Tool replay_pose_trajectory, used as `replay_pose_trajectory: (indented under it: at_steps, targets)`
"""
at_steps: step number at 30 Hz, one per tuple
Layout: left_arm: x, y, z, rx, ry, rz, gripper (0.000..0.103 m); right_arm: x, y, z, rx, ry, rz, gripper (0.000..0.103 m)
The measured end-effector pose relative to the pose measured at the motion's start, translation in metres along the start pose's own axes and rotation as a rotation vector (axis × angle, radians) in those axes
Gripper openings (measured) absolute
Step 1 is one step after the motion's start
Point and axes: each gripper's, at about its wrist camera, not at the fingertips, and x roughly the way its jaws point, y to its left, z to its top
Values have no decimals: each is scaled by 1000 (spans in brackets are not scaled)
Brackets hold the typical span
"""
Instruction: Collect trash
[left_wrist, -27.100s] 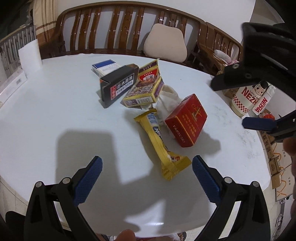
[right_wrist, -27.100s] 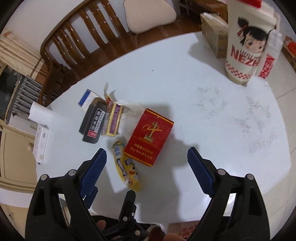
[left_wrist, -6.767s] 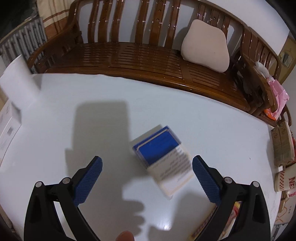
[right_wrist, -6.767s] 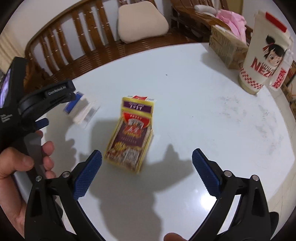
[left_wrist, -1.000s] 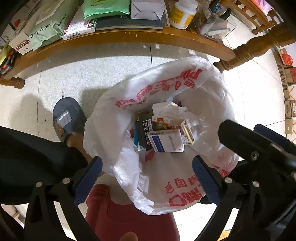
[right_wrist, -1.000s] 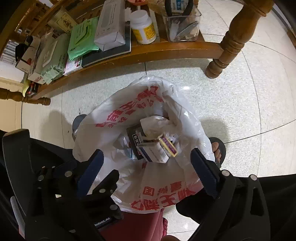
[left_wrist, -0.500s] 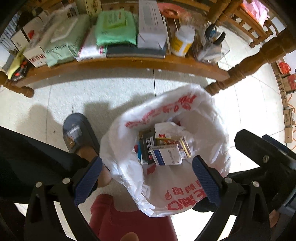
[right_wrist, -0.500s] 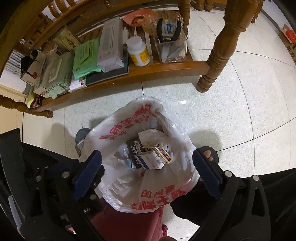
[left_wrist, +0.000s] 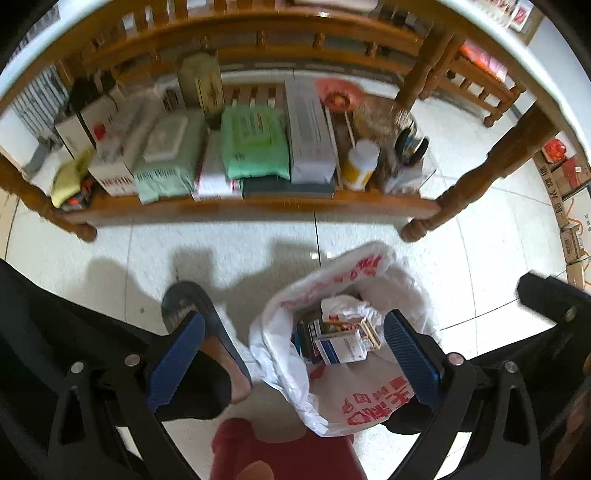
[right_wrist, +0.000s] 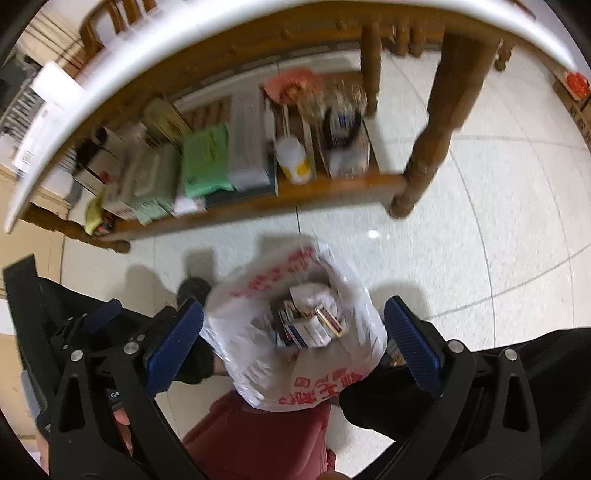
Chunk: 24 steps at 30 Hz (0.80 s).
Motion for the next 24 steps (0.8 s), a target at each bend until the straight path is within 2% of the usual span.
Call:
replay_pose_trajectory:
  at_steps: [5,11,19,24]
  targets:
    - [-41,16,10,-3,-80,19,95,-44,12,14,-29,-74,27,96]
    - [-90,31,28,-16,-181,42,95,-97,35,23,-102,-195,20,96]
    - [-140,34,40,-1,-280,69,95,-138,55,28,-152,-277,28,96]
    - [-173,40,46,-12,-347,58,95,-162,65,31,-192,-347,-13,96]
